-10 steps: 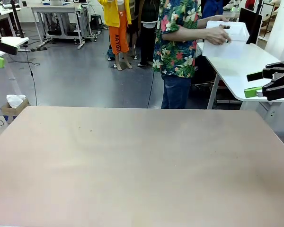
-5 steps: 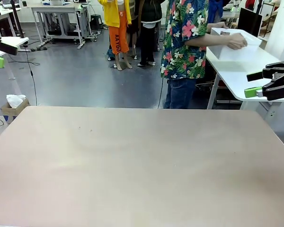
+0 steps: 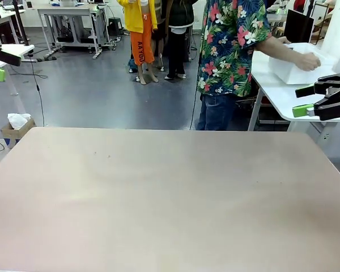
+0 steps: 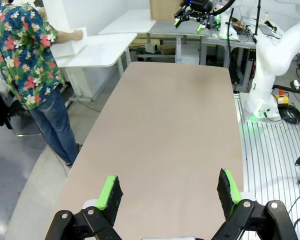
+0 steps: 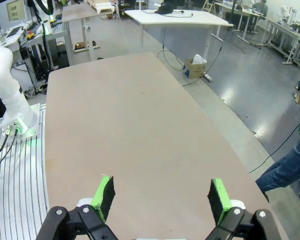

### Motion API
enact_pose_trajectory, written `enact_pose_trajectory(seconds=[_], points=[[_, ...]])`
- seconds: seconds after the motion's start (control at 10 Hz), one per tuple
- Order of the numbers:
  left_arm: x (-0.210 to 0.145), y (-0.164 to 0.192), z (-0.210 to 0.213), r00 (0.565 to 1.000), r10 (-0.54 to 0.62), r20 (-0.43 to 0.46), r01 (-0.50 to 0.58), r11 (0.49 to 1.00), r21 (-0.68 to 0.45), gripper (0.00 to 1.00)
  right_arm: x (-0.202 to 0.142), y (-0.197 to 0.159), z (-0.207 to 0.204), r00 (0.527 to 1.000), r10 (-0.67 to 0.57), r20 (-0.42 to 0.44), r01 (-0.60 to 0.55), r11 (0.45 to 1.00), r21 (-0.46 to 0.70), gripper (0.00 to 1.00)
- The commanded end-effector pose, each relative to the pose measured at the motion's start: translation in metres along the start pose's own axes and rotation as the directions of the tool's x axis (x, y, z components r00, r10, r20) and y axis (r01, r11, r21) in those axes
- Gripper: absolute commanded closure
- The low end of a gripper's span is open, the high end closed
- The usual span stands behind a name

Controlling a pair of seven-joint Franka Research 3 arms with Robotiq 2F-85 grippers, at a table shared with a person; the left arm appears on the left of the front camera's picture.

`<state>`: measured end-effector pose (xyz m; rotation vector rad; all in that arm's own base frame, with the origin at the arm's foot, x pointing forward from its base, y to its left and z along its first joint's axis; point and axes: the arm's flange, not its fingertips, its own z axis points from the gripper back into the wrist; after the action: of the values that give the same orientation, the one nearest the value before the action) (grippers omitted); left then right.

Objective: Stack the cups and store them in the basket.
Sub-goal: Place the stack of Reusable plastic cups into the Pantry Basket.

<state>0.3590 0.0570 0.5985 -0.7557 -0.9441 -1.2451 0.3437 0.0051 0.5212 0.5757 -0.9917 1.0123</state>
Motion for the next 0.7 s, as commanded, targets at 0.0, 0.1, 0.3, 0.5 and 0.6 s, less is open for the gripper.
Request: enact_pose_trajectory(seconds=[0.0,0.1,0.3,0.5,0.6], points=[[0.0043,0.0001,0.0005,1.000,0.002,0.022,-0.002,1.000,-0.003,0.00,0.0028,-0.0025,-0.0019,1.000,-0.003,0.028,0.003,1.000,-0.001,0.00],[0.0043,0.0001,0.0005,1.000,0.002,0.022,-0.002,1.000,-0.003,0.00,0.0028,-0.0025,-0.0019,1.000,-0.003,0.028,0.003,1.000,-0.001,0.00],[0.0043,0.0001,0.0005,1.000,0.002,0.022,-0.002,1.000,-0.003,0.00,0.0028,-0.0025,-0.0019,1.000,-0.003,0.028,0.003,1.000,-0.001,0.00],[0.0043,0.0001,0.0005,1.000,0.002,0.022,-0.002,1.000,-0.003,0.00,0.0028,-0.0025,-0.0019,1.000,-0.003,0.028,0.003,1.000,-0.001,0.00],[0.0043,0.0001,0.0005,1.000,0.002,0.022,-0.002,1.000,-0.003,0.00,0.0028,-0.0025,-0.0019,1.000,-0.003,0.028,0.003,1.000,-0.001,0.00]])
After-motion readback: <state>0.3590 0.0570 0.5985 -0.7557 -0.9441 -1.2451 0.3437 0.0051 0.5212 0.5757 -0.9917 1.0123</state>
